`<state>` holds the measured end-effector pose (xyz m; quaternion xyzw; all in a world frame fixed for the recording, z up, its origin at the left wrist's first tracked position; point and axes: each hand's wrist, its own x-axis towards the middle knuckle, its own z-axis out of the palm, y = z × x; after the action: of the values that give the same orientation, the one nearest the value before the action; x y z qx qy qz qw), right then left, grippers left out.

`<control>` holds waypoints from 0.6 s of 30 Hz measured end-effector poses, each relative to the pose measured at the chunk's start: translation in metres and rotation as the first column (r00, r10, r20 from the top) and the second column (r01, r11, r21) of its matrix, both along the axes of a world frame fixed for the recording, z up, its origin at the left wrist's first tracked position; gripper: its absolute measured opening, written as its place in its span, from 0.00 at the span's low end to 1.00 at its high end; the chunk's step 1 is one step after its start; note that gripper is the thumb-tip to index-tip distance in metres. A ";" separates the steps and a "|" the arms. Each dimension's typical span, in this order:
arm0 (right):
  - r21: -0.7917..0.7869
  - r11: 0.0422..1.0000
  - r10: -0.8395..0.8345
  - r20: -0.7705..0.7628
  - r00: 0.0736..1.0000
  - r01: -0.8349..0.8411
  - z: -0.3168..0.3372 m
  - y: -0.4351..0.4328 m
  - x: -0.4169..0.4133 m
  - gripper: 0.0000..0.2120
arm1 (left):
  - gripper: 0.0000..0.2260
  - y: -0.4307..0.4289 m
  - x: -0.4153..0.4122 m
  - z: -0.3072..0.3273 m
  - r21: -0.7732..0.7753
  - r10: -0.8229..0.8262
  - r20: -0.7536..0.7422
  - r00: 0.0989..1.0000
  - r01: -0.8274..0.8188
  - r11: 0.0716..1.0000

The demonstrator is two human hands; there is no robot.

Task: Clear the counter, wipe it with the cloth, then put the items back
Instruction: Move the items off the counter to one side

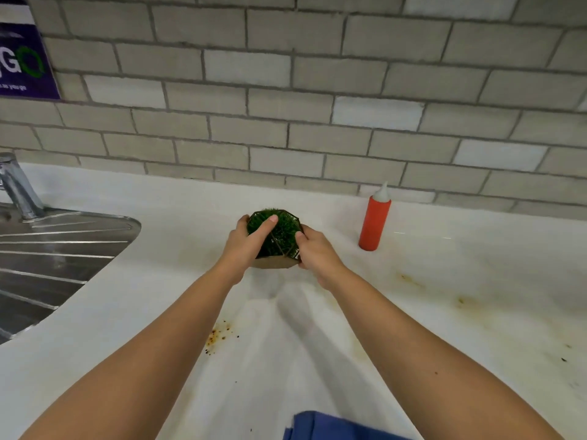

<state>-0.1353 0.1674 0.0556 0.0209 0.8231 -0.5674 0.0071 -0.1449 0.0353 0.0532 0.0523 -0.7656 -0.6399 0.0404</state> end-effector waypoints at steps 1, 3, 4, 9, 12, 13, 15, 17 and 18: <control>0.001 1.000 -0.026 -0.003 1.000 0.026 0.001 0.016 0.003 0.17 | 0.35 0.016 0.000 0.002 -0.002 -0.026 0.005 1.000 0.026 1.000; 0.005 0.997 -0.079 -0.014 0.997 0.080 0.005 0.049 0.011 0.16 | 0.35 0.050 0.000 0.006 -0.006 -0.084 0.009 0.996 0.084 0.996; 0.004 0.994 -0.106 -0.019 0.994 0.106 0.007 0.067 0.016 0.16 | 0.35 0.068 0.002 0.008 -0.010 -0.113 0.011 0.994 0.113 0.994; 0.002 0.973 -0.229 -0.023 0.973 0.229 0.015 0.159 0.045 0.17 | 0.30 0.160 0.016 0.017 -0.003 -0.245 0.013 0.969 0.245 0.969; 0.008 0.958 -0.287 -0.029 0.958 0.287 0.023 0.216 0.065 0.16 | 0.26 0.216 0.029 0.024 0.014 -0.314 -0.002 0.949 0.314 0.949; 0.006 0.952 -0.305 -0.032 0.952 0.305 0.026 0.235 0.072 0.16 | 0.26 0.235 0.034 0.027 0.019 -0.338 -0.010 0.941 0.338 0.941; 0.005 0.941 -0.338 -0.040 0.940 0.339 0.030 0.272 0.087 0.16 | 0.28 0.273 0.044 0.031 0.015 -0.379 -0.029 0.925 0.380 0.925; -0.002 0.929 -0.369 -0.054 0.928 0.370 0.033 0.308 0.101 0.16 | 0.34 0.311 0.056 0.034 0.018 -0.412 -0.031 0.911 0.413 0.911; -0.004 0.923 -0.385 -0.063 0.921 0.386 0.033 0.326 0.108 0.16 | 0.37 0.328 0.061 0.034 0.024 -0.427 -0.026 0.904 0.428 0.903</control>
<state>-0.0269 0.4931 0.0887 0.1647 0.8052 -0.5545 -0.1305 -0.0841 0.3636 0.0877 -0.1226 -0.7485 -0.6449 -0.0941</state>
